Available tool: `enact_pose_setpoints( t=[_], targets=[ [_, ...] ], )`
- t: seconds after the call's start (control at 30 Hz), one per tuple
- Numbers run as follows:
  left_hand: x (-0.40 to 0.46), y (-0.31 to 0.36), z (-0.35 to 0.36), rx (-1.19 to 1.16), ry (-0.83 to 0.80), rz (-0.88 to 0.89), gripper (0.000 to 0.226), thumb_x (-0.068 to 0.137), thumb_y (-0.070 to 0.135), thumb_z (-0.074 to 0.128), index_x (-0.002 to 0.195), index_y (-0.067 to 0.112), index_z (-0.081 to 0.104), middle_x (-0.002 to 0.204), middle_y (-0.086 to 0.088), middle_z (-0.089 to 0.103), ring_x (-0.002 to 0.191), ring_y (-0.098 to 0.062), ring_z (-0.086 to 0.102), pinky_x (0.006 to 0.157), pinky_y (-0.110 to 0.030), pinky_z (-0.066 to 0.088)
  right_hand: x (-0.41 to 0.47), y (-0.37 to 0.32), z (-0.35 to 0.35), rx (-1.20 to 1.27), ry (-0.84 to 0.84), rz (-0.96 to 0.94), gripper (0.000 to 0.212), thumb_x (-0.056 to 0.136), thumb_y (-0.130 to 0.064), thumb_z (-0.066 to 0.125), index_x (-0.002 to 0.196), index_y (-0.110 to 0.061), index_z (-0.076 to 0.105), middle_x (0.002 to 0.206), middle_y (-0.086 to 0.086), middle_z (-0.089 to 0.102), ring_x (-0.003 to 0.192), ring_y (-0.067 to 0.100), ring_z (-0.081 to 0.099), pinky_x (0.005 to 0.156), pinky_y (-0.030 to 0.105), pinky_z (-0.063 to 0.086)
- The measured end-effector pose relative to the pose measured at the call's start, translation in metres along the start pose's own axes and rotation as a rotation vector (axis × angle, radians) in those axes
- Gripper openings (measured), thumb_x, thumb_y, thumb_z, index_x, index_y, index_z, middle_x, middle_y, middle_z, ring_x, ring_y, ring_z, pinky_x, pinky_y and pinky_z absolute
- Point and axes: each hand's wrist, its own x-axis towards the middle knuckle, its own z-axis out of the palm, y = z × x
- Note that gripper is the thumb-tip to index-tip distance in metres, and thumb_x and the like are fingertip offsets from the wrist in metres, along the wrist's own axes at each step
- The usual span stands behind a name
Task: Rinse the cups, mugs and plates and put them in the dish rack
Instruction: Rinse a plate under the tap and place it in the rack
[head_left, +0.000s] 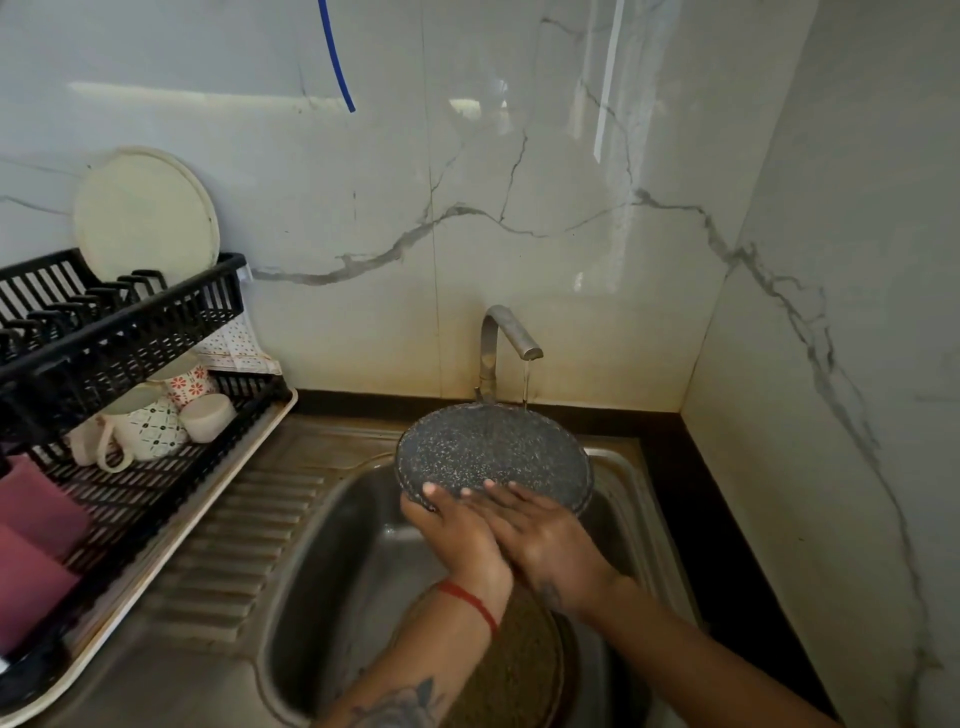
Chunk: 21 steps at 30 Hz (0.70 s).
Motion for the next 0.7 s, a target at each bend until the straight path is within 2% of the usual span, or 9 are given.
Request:
enact_pose_setpoints(
  t=[0.1, 0.17, 0.27, 0.33, 0.43, 0.5, 0.57, 0.63, 0.7],
  targets=[
    [0.018, 0.01, -0.01, 0.041, -0.077, -0.145, 0.035, 0.105, 0.031, 0.028, 0.138, 0.023, 0.037, 0.138, -0.009, 0.047, 0.122, -0.03, 0.051, 0.104, -0.054, 0.041, -0.017, 0.018, -0.005, -0.002, -0.157, 0.007, 0.052, 0.096, -0.037, 0.044, 0.145, -0.026, 0.033, 0.151, 0.007, 0.035, 0.142, 0.027, 0.028, 0.115, 0.046, 0.024],
    [0.027, 0.013, -0.018, 0.032, -0.111, -0.172, 0.029, 0.105, 0.031, 0.028, 0.132, 0.028, 0.04, 0.135, -0.007, 0.049, 0.122, -0.031, 0.05, 0.103, -0.056, 0.04, -0.029, 0.034, -0.01, -0.053, -0.216, 0.125, 0.054, 0.095, -0.045, 0.036, 0.145, -0.034, 0.022, 0.155, 0.007, 0.023, 0.145, 0.031, 0.015, 0.117, 0.049, 0.016],
    [0.024, 0.01, -0.018, 0.017, -0.087, -0.157, 0.03, 0.105, 0.03, 0.028, 0.133, 0.028, 0.04, 0.134, -0.008, 0.049, 0.123, -0.031, 0.05, 0.104, -0.057, 0.04, -0.025, 0.026, -0.007, -0.11, -0.248, 0.235, 0.064, 0.092, -0.047, 0.042, 0.149, -0.033, 0.016, 0.157, 0.007, 0.021, 0.145, 0.033, 0.014, 0.117, 0.047, 0.009],
    [0.024, 0.004, -0.017, 0.06, -0.06, -0.138, 0.034, 0.105, 0.029, 0.029, 0.137, 0.025, 0.039, 0.138, -0.009, 0.047, 0.123, -0.028, 0.049, 0.106, -0.055, 0.038, -0.01, 0.006, 0.001, -0.136, -0.193, 0.156, 0.062, 0.089, -0.038, 0.04, 0.148, -0.028, 0.027, 0.153, 0.007, 0.033, 0.141, 0.031, 0.028, 0.115, 0.049, 0.02],
    [0.032, 0.007, -0.021, 0.139, -0.095, -0.084, 0.03, 0.104, 0.029, 0.032, 0.131, 0.023, 0.044, 0.127, -0.008, 0.054, 0.113, -0.026, 0.055, 0.1, -0.049, 0.044, -0.01, -0.005, -0.005, -0.101, -0.128, 0.016, 0.051, 0.094, -0.038, 0.036, 0.143, -0.025, 0.04, 0.145, 0.007, 0.045, 0.134, 0.03, 0.042, 0.108, 0.048, 0.034],
    [0.048, 0.019, -0.024, 0.27, -0.195, -0.099, 0.029, 0.103, 0.031, 0.035, 0.129, 0.023, 0.045, 0.127, -0.006, 0.055, 0.117, -0.029, 0.054, 0.1, -0.052, 0.044, -0.026, 0.005, -0.013, -0.056, -0.113, -0.034, 0.047, 0.094, -0.034, 0.042, 0.139, -0.021, 0.046, 0.143, 0.009, 0.048, 0.132, 0.029, 0.044, 0.105, 0.045, 0.038],
    [0.062, 0.029, -0.023, 0.343, -0.269, -0.16, 0.035, 0.102, 0.037, 0.037, 0.132, 0.022, 0.045, 0.124, -0.002, 0.054, 0.117, -0.03, 0.055, 0.098, -0.056, 0.045, -0.037, 0.018, -0.019, -0.05, -0.062, 0.02, 0.049, 0.089, -0.024, 0.055, 0.136, -0.015, 0.049, 0.138, 0.013, 0.051, 0.127, 0.031, 0.05, 0.101, 0.044, 0.043],
    [0.054, 0.028, -0.016, 0.345, -0.192, -0.109, 0.04, 0.101, 0.039, 0.037, 0.133, 0.017, 0.046, 0.115, -0.002, 0.056, 0.106, -0.024, 0.057, 0.096, -0.048, 0.048, -0.033, 0.017, -0.014, -0.045, -0.005, 0.106, 0.06, 0.079, -0.019, 0.073, 0.135, -0.011, 0.051, 0.135, 0.014, 0.055, 0.122, 0.032, 0.054, 0.098, 0.046, 0.045],
    [0.029, 0.017, -0.008, 0.221, -0.057, 0.013, 0.038, 0.103, 0.032, 0.034, 0.136, 0.015, 0.042, 0.12, -0.006, 0.056, 0.101, -0.018, 0.054, 0.092, -0.038, 0.044, -0.018, 0.008, -0.005, -0.13, 0.085, 0.072, 0.049, 0.08, -0.018, 0.067, 0.128, -0.011, 0.059, 0.129, 0.009, 0.061, 0.117, 0.027, 0.059, 0.097, 0.043, 0.046]
  ],
)
